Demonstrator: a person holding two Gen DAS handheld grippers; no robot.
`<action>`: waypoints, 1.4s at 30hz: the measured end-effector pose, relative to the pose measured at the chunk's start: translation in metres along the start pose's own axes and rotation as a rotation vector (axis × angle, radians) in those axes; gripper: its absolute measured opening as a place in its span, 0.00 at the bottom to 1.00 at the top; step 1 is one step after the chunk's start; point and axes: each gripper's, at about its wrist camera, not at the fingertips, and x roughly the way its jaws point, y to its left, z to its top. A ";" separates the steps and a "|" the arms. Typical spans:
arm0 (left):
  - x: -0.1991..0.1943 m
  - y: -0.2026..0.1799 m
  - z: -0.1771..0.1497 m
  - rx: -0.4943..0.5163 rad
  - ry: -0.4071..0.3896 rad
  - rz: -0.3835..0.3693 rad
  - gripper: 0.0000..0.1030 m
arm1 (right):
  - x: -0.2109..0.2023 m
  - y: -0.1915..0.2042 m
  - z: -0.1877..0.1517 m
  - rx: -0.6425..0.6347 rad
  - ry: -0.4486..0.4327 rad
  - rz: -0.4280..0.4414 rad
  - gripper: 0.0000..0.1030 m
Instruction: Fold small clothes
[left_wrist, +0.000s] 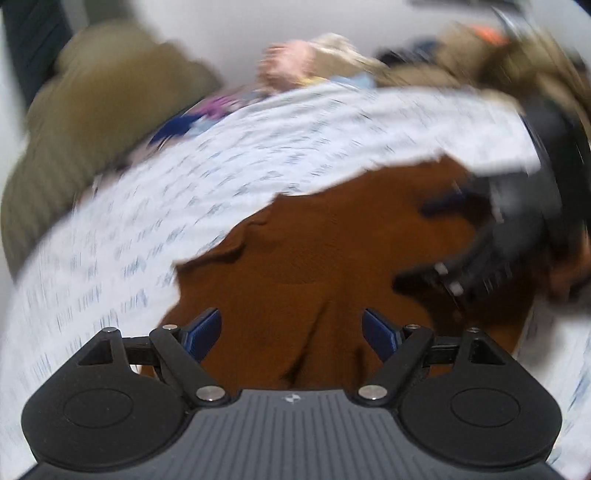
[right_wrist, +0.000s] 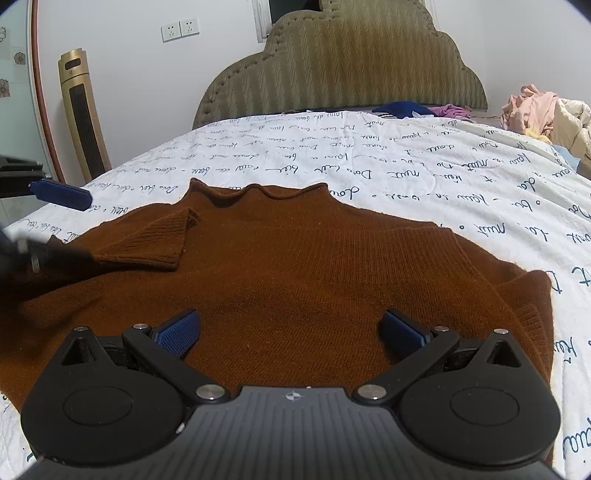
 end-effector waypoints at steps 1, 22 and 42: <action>0.003 -0.009 0.001 0.060 0.016 0.013 0.69 | 0.000 0.000 0.000 0.000 0.000 0.000 1.00; 0.030 0.094 -0.038 -0.429 0.204 0.370 0.06 | -0.001 0.001 0.003 0.001 0.009 -0.004 1.00; 0.004 0.004 -0.058 -0.592 0.123 0.400 0.13 | -0.027 0.004 -0.021 -0.074 -0.035 -0.259 1.00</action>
